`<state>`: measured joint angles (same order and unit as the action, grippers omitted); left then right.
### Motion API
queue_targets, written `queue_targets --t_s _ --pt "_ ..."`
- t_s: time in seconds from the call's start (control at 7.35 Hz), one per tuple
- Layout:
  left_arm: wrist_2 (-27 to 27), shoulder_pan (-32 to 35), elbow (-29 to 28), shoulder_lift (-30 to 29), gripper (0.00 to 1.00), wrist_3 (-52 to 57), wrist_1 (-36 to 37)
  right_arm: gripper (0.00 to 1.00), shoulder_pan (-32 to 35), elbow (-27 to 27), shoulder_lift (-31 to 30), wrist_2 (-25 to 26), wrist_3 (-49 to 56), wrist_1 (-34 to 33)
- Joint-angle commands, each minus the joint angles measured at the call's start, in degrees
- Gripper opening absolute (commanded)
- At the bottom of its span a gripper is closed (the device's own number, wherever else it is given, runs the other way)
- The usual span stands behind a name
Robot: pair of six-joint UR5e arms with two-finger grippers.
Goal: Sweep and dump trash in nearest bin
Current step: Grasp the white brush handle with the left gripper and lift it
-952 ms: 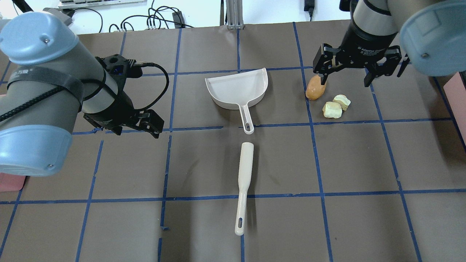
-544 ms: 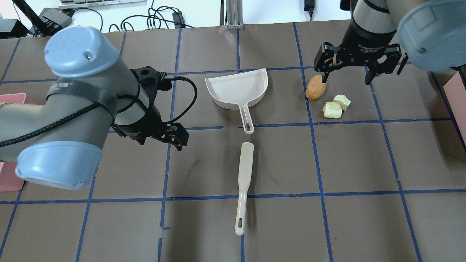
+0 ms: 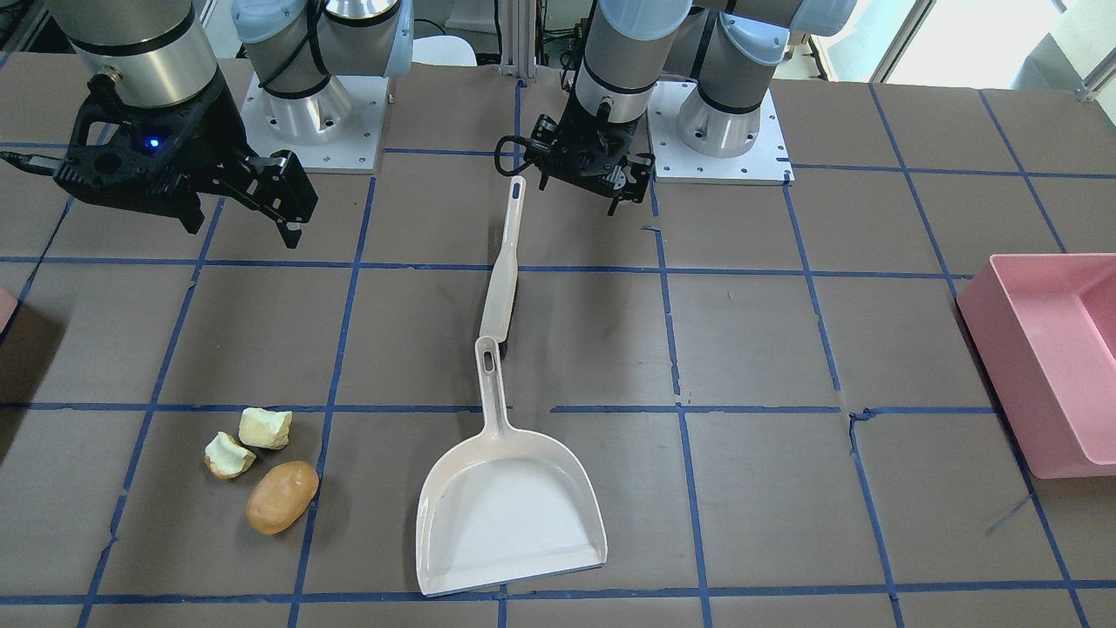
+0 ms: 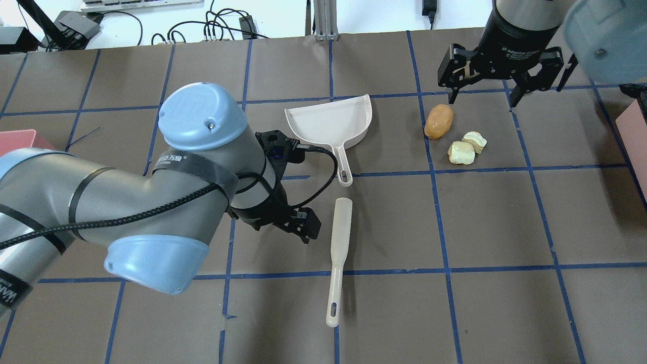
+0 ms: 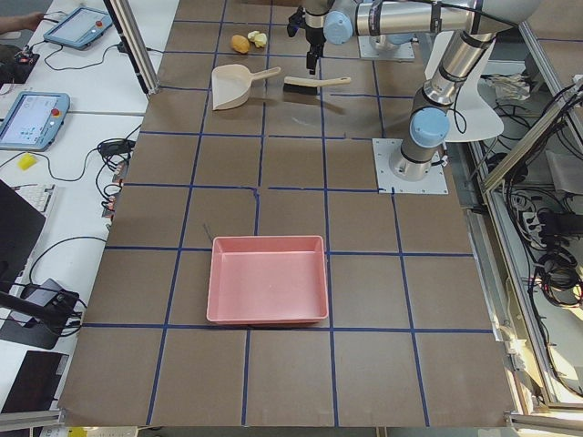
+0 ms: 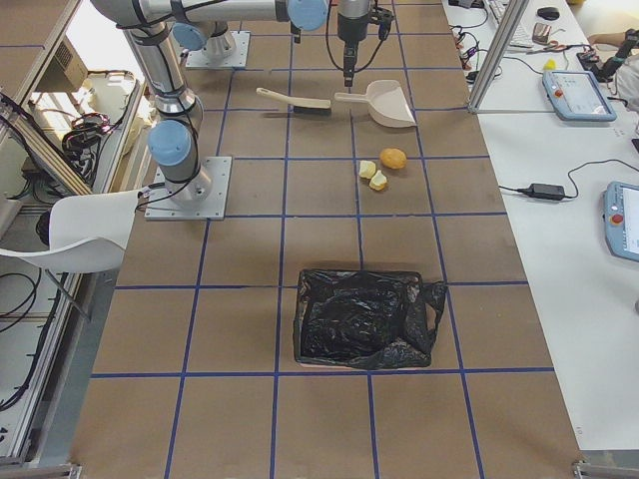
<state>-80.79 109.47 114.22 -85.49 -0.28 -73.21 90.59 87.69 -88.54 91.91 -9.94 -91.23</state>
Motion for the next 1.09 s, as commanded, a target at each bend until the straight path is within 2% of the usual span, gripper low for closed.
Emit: queue_targets --t_s 0.0,0.27,0.54,0.68,0.82,0.95 --pt "3.1 2.8 5.4 -4.0 0.99 -6.3 11.0 1.00 0.5 0.6 -2.1 -0.2 -3.2 0.4" --pt "1.6 7.7 5.1 -7.8 1.00 -14.7 14.6 1.00 0.6 1.4 -2.4 0.5 -2.9 1.5" --pt "-0.8 9.3 4.4 -11.8 0.99 -22.3 19.0 1.00 0.6 1.3 -2.8 -0.1 -2.5 1.7" --pt "-3.4 10.4 3.9 -12.4 0.99 -24.9 19.3 1.00 0.6 1.4 -2.5 -0.2 2.2 1.0" --pt "-3.5 11.9 3.9 -12.6 0.99 -28.2 19.4 1.00 0.6 1.4 -2.2 -0.3 6.9 0.4" --pt "-3.7 12.7 4.2 -12.7 0.99 -29.1 19.2 1.00 0.5 1.6 -2.1 -0.3 6.9 0.4"
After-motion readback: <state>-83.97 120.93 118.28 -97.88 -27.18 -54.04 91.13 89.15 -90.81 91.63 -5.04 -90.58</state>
